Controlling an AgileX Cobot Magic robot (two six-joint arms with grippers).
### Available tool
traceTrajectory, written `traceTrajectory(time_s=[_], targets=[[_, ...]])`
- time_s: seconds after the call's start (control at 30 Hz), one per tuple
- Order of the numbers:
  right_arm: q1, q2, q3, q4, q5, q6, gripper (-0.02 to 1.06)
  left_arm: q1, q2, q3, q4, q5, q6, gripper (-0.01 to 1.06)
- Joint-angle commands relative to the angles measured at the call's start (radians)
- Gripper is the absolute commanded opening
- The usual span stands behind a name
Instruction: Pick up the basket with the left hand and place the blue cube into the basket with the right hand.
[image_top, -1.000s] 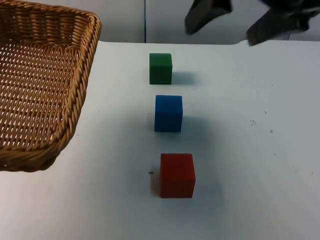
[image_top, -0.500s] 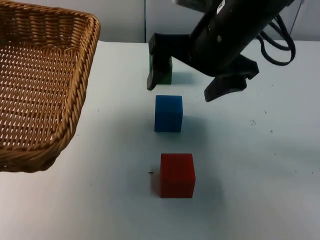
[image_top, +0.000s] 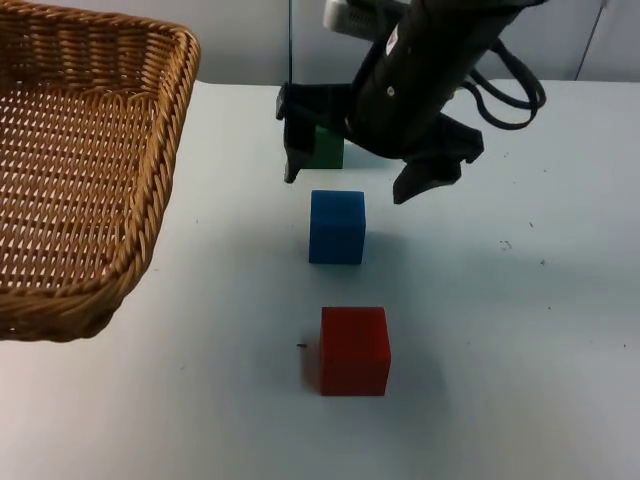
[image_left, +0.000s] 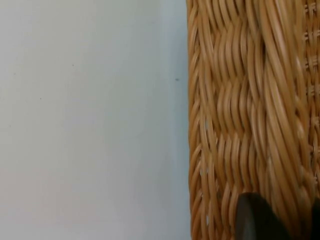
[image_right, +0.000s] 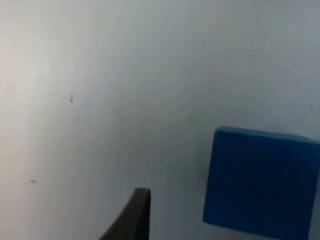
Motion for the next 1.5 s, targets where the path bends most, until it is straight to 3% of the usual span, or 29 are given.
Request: traceTrajectory(time_s=[0.0,0.13,0.6,0.7,0.8,0.83,0.93,0.97,1.03,1.07,1.47], targets=[[0.014,0.029,-0.037,-0.033,0.033,0.010,0.97,0.004,-0.005,-0.010,-0.044,0.027,0.000,0.00],[0.015,0.072,-0.066,-0.087,0.058,0.045,0.97,0.004,-0.005,-0.010,-0.044,0.027,0.000,0.00],[0.015,0.129,-0.068,-0.092,0.009,0.039,0.93,0.004,-0.005,-0.010,-0.044,0.027,0.000,0.00],[0.015,0.129,-0.068,-0.092,-0.013,0.042,0.84,0.004,-0.005,-0.010,-0.044,0.027,0.000,0.00],[0.015,0.129,-0.068,-0.092,-0.029,0.043,0.60,0.004,-0.005,-0.010,-0.044,0.027,0.000,0.00],[0.015,0.129,-0.068,-0.092,-0.029,0.043,0.60,0.004,-0.005,-0.010,-0.044,0.027,0.000,0.00],[0.015,0.129,-0.068,-0.092,-0.033,0.043,0.28,0.004,-0.005,-0.010,-0.044,0.027,0.000,0.00],[0.015,0.129,-0.068,-0.092,-0.033,0.043,0.28,0.004,-0.005,-0.010,-0.044,0.027,0.000,0.00],[0.015,0.129,-0.068,-0.092,-0.036,0.043,0.04,0.004,-0.005,-0.010,-0.044,0.027,0.000,0.00],[0.015,0.129,-0.068,-0.087,-0.037,0.043,0.00,0.002,-0.005,-0.010,-0.045,0.027,0.000,0.00],[0.015,-0.052,-0.068,-0.087,-0.054,-0.028,0.00,0.002,-0.005,-0.010,-0.045,0.027,0.000,0.00]])
